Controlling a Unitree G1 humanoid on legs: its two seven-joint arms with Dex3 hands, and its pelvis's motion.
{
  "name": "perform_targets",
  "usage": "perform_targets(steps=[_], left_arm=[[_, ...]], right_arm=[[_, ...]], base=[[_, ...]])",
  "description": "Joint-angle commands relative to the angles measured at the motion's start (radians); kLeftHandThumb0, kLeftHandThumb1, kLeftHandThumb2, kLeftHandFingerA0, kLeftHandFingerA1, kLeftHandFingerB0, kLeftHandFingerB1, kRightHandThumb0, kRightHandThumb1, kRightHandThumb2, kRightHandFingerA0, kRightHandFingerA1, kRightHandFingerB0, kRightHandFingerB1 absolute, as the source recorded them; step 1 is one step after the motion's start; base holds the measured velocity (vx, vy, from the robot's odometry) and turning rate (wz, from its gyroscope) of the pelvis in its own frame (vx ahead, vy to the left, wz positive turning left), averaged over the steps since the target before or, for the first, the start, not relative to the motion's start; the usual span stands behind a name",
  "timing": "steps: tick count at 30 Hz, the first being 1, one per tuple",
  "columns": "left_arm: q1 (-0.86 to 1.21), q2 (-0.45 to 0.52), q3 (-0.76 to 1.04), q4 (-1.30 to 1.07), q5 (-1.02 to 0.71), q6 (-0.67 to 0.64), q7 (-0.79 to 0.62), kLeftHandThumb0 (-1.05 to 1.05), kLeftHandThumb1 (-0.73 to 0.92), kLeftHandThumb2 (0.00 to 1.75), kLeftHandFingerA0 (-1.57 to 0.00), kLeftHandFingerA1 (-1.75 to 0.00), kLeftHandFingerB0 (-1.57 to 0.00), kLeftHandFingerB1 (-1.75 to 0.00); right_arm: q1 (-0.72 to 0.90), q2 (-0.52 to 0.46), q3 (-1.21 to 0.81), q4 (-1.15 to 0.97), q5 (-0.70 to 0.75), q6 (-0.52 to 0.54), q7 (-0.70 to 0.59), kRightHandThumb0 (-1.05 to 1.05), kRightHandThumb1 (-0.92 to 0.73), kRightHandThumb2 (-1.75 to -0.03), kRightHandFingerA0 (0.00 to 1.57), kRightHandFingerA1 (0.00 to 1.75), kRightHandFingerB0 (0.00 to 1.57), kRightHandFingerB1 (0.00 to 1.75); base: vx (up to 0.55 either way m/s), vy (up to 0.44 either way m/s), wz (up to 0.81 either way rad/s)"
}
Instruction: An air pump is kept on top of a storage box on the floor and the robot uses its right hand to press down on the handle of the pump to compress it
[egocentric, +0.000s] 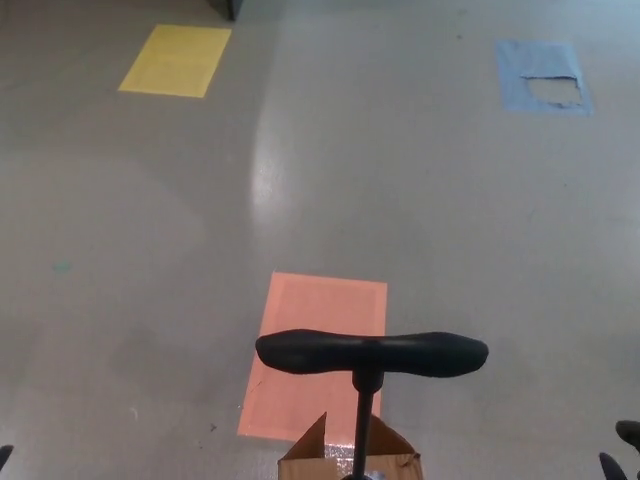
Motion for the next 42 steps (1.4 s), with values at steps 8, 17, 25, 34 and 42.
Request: perform_targets(steps=[8, 17, 25, 34, 42], left_arm=[[-0.007, 0.022, -0.001, 0.055, 0.003, -0.071, -0.017, -0.55, 0.86, 0.65, -0.28, -0.35, -0.22, -0.3], [0.001, 0.019, 0.014, 0.055, -0.014, -0.078, -0.022, -0.57, 0.86, 0.65, -0.3, -0.35, -0.22, -0.3], [-0.006, 0.017, 0.009, 0.053, -0.009, -0.076, -0.02, -0.63, 0.74, 0.88, -0.22, -0.44, -0.16, -0.4], [-0.003, 0.019, 0.011, 0.046, -0.011, -0.083, -0.019, -0.58, 0.87, 0.66, -0.29, -0.35, -0.2, -0.3], [0.002, 0.022, 0.013, 0.054, -0.012, -0.086, -0.016, -0.59, 0.85, 0.65, -0.28, -0.35, -0.22, -0.3]], right_arm=[[0.017, 0.0, -0.071, -0.046, 0.028, -0.243, -0.259, -0.59, -0.87, -0.66, 0.24, 0.32, 0.17, 0.28], [0.074, -0.009, -0.31, -0.394, 0.201, -0.421, -0.275, -0.81, -0.73, -1.04, 0.02, 0.4, 0.12, 0.42], [0.164, 0.023, -0.416, -0.922, 0.249, -0.323, -0.265, -0.79, -0.75, -1.07, 0.0, 0.42, 0.14, 0.41], [0.165, -0.013, -0.455, -1.54, 0.303, -0.097, -0.226, -0.73, -0.69, -1.08, 0.04, 0.4, 0.03, 0.28], [0.051, -0.106, -0.416, -1.786, 0.368, 0.049, -0.15, -0.71, -0.71, -1.09, 0.01, 0.34, 0.01, 0.27]], base=[[0.0, 0.0, 0.0], [0.0, 0.0, 0.0], [0.0, 0.0, 0.0], [0.0, 0.0, 0.0], [0.0, 0.0, 0.0]])
